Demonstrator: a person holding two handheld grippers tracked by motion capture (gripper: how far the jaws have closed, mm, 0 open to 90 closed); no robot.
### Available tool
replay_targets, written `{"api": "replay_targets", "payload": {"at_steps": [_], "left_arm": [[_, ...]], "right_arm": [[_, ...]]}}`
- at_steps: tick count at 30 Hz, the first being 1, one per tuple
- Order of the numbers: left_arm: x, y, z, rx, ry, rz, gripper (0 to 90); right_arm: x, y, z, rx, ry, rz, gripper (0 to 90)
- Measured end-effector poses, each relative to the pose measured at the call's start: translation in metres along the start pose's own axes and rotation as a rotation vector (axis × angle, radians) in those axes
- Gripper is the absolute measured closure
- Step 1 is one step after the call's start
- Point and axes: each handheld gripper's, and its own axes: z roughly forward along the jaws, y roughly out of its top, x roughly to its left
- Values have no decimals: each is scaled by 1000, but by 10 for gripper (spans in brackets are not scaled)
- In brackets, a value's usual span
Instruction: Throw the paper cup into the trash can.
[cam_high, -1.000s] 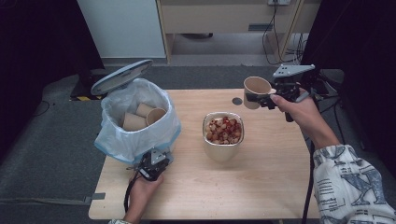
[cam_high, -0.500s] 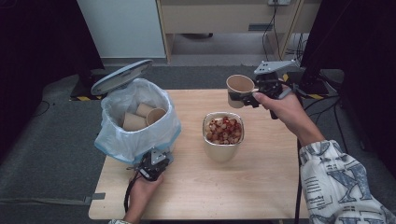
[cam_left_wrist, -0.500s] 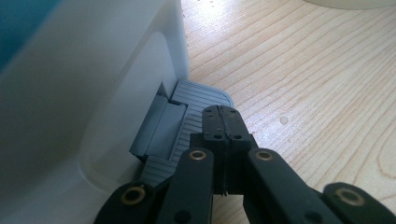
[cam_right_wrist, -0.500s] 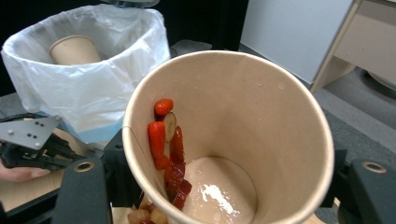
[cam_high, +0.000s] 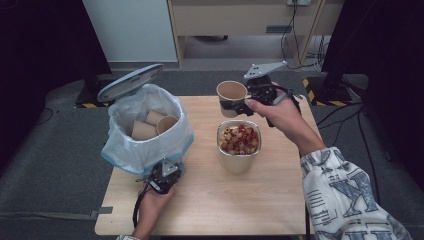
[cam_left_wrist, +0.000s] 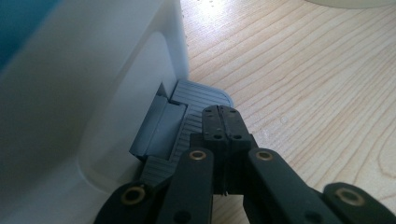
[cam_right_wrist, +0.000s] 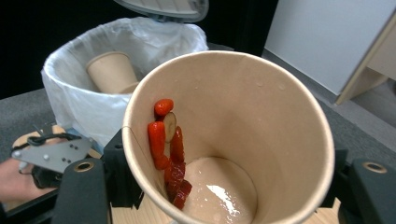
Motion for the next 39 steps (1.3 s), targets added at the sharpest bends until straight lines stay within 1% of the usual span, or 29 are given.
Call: {"api": "replay_targets", "payload": {"at_steps": [6,13,15,24,29,37,39], "left_arm": [[0,0,0,-1,0,1,898],[0,0,0,1,2,6,898],[0,0,0,-1,1,-1,898],[0,0,0,-1,3,2,898],[0,0,0,-1,4,1,898],[0,0,0,-2,4,1,898],[0,0,0,-2,3,1,898]], "right_arm": [[14,13,18,3,30,-15,311],[24,25,33,0,47,-6,311],[28,29,37,-2,52,-7,311],[46,46,60,-7,86,-6,310],[56,52,75,1,105,-22,307],[67,61,100,-13,129,-7,303],[69,63,105,-15,132,-10,303]]}}
